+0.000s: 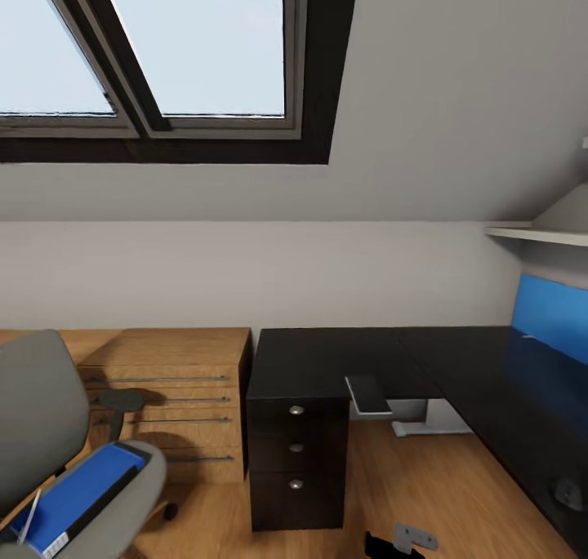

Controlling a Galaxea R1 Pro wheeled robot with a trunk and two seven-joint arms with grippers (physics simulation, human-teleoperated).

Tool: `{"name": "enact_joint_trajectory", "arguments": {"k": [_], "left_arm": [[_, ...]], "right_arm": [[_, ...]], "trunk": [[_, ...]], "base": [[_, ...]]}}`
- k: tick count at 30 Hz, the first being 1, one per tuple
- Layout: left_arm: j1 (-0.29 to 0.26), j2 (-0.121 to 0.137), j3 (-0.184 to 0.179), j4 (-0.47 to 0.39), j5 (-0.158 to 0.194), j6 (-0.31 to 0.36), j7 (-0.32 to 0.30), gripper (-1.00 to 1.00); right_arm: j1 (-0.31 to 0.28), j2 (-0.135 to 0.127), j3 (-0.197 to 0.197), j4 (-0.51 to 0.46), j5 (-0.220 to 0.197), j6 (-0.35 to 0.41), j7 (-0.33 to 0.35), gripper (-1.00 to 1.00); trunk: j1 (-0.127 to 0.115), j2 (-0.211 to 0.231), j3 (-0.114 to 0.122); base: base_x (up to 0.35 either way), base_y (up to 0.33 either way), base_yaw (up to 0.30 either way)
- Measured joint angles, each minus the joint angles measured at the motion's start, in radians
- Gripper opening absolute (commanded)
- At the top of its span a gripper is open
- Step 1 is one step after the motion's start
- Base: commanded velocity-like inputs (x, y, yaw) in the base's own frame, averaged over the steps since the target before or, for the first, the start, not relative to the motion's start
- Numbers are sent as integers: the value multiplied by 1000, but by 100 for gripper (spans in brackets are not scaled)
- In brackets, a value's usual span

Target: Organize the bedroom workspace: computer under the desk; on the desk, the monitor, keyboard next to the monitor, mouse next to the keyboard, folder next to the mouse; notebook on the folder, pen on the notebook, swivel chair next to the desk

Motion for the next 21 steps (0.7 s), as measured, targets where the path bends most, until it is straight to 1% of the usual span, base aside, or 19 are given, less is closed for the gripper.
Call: {"name": "enact_joint_trajectory", "arguments": {"k": [18, 21], "left_arm": [[0, 0, 0, 0, 0, -1, 0, 100], [0, 0, 0, 0, 0, -1, 0, 100]], "right_arm": [[0, -1, -2, -1, -5, -1, -2, 100], [0, -3, -1, -1, -1, -1, -1, 100]], "trunk": [[0, 0, -7], [0, 0, -10]], "base": [[0, 0, 268], [0, 0, 228]]}}
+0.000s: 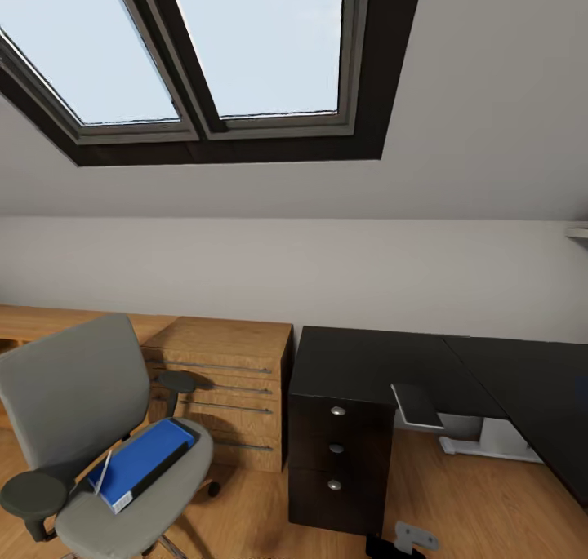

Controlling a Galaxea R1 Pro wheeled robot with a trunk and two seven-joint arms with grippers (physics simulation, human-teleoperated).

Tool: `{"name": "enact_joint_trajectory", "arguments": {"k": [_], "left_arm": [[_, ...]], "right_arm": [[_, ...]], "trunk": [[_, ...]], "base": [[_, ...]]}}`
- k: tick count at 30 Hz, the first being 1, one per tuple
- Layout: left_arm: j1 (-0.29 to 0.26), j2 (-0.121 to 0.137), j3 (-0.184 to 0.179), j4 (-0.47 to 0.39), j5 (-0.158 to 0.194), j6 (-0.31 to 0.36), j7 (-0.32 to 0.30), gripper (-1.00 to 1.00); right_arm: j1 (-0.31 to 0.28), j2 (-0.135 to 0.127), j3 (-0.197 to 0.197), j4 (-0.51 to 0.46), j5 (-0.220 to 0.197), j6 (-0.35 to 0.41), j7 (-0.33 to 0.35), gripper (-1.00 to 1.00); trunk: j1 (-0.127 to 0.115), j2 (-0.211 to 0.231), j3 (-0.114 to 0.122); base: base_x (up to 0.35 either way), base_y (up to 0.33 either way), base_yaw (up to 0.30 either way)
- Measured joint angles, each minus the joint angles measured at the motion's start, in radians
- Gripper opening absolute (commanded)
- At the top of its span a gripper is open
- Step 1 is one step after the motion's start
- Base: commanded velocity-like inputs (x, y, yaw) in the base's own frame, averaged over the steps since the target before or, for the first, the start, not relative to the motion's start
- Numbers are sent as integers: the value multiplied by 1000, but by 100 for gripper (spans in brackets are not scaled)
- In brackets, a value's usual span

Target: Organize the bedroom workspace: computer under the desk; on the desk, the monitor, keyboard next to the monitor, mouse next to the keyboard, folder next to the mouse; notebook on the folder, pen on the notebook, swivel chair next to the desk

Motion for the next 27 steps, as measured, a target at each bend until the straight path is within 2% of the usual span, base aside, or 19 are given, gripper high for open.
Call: {"name": "enact_joint_trajectory", "arguments": {"k": [3, 6, 14, 18, 27], "left_arm": [[0, 0, 0, 0, 0, 0, 0, 100], [0, 0, 0, 0, 0, -1, 0, 100], [0, 0, 0, 0, 1, -3, 0, 100], [0, 0, 0, 0, 1, -3, 0, 100], [0, 0, 0, 0, 1, -3, 0, 100]], "right_arm": [[0, -2, 1, 0, 5, 0, 2, 100], [0, -4, 2, 1, 29, 0, 2, 100], [0, -5, 2, 3, 156, -9, 2, 100], [0, -5, 1, 6, 183, -18, 2, 100], [0, -5, 1, 9, 189, -20, 1, 100]], "trunk": [[0, 0, -3], [0, 0, -4], [0, 0, -5], [0, 0, -5], [0, 0, -5]], "base": [[0, 0, 160], [0, 0, 67], [0, 0, 17], [0, 0, 2], [0, 0, 0]]}}
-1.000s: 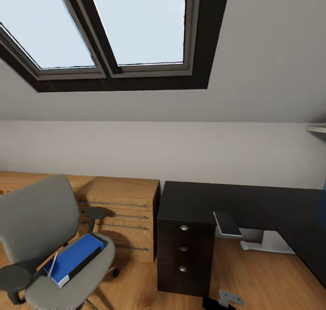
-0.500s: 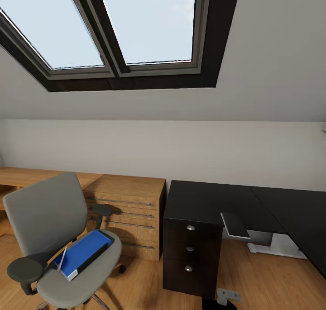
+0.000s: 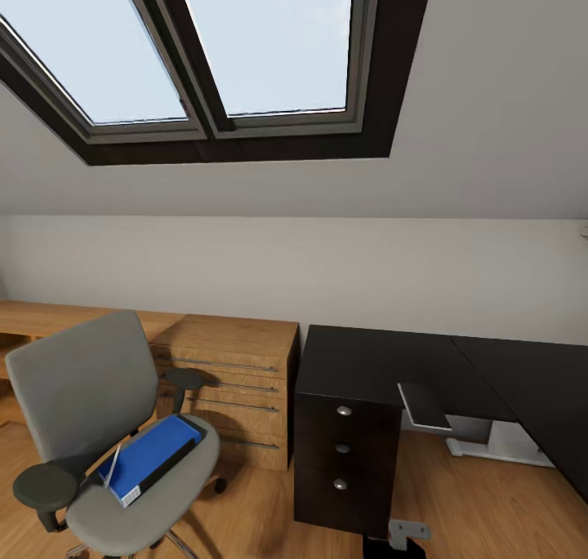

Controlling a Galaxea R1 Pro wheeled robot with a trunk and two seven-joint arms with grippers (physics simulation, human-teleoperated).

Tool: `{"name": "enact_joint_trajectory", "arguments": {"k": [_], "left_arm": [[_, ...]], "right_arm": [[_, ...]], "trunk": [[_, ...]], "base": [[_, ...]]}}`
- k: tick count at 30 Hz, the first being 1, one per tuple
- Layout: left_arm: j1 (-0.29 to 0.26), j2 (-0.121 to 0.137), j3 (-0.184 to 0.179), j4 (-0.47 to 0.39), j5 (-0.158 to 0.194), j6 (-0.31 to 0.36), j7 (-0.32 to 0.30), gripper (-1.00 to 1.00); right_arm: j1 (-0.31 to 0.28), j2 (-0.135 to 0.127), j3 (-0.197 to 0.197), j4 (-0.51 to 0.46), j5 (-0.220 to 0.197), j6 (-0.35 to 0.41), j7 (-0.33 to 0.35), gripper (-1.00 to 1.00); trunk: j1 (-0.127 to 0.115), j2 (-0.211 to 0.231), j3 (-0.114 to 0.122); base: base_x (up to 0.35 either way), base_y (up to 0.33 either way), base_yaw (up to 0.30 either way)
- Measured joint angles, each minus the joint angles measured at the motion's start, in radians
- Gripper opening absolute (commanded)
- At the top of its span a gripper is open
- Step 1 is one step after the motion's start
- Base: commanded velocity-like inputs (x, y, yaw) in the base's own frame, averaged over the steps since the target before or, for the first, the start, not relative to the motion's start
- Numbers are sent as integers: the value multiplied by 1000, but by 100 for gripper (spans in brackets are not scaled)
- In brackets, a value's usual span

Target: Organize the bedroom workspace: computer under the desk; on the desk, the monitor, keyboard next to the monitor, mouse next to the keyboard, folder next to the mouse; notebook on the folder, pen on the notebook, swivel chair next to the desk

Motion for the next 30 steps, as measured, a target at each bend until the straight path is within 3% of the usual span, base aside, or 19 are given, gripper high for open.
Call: {"name": "enact_joint_trajectory", "arguments": {"k": [15, 30], "left_arm": [[0, 0, 0, 0, 0, 0, 0, 100], [0, 0, 0, 0, 0, 0, 0, 100]], "right_arm": [[0, 5, -1, 0, -7, 0, -1, 100], [0, 9, -1, 0, -9, -1, -4, 100]], "trunk": [[0, 0, 0], [0, 0, -10]], "base": [[0, 0, 12], [0, 0, 234]]}}
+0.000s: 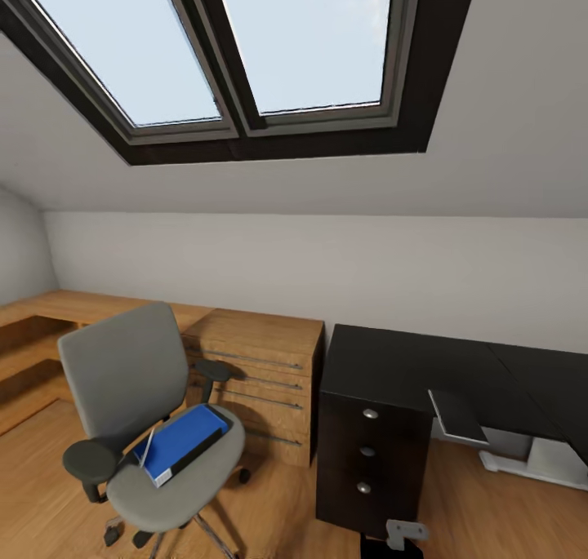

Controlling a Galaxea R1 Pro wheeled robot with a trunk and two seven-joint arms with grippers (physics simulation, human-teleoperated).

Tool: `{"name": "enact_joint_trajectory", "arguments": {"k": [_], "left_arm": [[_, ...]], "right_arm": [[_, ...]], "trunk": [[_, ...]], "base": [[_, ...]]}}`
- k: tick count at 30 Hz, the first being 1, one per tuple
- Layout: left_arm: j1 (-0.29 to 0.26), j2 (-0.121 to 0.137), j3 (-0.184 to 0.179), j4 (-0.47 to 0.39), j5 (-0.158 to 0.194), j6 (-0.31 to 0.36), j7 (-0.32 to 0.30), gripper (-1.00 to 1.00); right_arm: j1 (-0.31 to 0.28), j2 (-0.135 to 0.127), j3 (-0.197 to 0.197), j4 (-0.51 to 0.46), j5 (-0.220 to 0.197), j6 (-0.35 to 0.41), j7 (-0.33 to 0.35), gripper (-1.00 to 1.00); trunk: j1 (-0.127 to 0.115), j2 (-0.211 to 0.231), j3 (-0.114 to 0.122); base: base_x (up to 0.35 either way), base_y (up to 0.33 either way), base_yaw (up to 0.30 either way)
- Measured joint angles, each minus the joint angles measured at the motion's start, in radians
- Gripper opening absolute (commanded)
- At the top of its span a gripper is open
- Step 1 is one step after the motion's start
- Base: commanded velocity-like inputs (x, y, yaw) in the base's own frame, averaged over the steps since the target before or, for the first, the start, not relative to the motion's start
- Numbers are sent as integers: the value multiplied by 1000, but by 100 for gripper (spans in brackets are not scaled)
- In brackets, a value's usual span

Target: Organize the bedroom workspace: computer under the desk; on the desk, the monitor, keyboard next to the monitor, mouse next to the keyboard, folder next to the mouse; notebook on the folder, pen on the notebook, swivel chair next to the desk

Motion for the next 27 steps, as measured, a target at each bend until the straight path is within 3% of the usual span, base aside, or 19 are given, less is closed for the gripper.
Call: {"name": "enact_joint_trajectory", "arguments": {"k": [27], "left_arm": [[0, 0, 0, 0, 0, 0, 0, 100]], "right_arm": [[0, 0, 0, 1, 1, -51, -2, 100]], "trunk": [[0, 0, -17]], "base": [[0, 0, 258]]}}
